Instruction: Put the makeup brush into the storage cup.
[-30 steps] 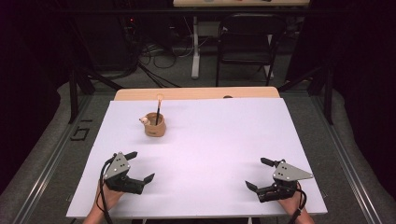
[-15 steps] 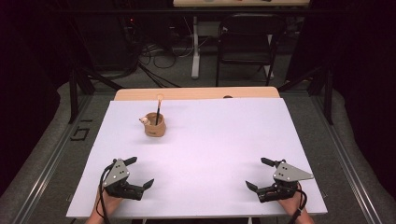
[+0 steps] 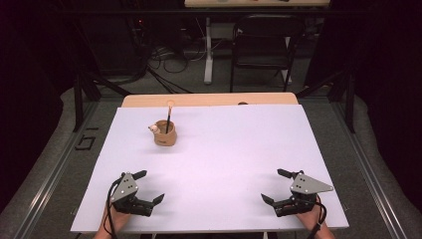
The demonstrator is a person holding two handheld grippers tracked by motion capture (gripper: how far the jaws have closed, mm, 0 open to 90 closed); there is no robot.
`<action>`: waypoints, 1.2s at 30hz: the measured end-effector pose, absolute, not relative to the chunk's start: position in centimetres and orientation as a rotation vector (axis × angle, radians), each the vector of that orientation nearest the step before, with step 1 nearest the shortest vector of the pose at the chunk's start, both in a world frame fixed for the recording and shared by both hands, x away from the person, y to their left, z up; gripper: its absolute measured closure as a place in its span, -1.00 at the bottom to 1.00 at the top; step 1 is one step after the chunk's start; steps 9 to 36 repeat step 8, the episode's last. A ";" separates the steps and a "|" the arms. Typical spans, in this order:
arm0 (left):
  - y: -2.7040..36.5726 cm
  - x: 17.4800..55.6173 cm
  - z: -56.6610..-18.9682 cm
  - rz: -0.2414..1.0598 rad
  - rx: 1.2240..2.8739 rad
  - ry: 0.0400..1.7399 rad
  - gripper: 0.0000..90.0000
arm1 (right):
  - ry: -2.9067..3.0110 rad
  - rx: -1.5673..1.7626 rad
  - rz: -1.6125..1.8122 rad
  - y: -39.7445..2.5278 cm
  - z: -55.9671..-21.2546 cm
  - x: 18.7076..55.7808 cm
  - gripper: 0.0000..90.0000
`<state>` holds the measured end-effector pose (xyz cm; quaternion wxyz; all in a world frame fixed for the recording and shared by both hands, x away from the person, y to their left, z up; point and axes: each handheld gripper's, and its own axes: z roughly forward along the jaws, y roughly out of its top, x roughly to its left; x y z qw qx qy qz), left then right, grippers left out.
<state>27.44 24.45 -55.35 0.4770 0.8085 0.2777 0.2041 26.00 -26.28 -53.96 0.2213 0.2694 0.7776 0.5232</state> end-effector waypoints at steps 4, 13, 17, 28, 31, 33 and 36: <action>24.2 27.6 -55.5 0.505 1.984 0.682 -1.00 | 2.141 0.735 1.457 -26.2 -54.0 26.0 -0.96; 24.4 27.9 -55.6 0.501 1.988 0.691 -1.00 | 2.162 0.727 1.442 -26.3 -53.9 26.0 -0.96; 24.4 27.9 -55.6 0.501 1.988 0.691 -1.00 | 2.162 0.727 1.442 -26.3 -53.9 26.0 -0.96; 24.4 27.9 -55.6 0.501 1.988 0.691 -1.00 | 2.162 0.727 1.442 -26.3 -53.9 26.0 -0.96; 24.4 27.9 -55.6 0.501 1.988 0.691 -1.00 | 2.162 0.727 1.442 -26.3 -53.9 26.0 -0.96; 24.4 27.9 -55.6 0.501 1.988 0.691 -1.00 | 2.162 0.727 1.442 -26.3 -53.9 26.0 -0.96; 24.4 27.9 -55.6 0.501 1.988 0.691 -1.00 | 2.162 0.727 1.442 -26.3 -53.9 26.0 -0.96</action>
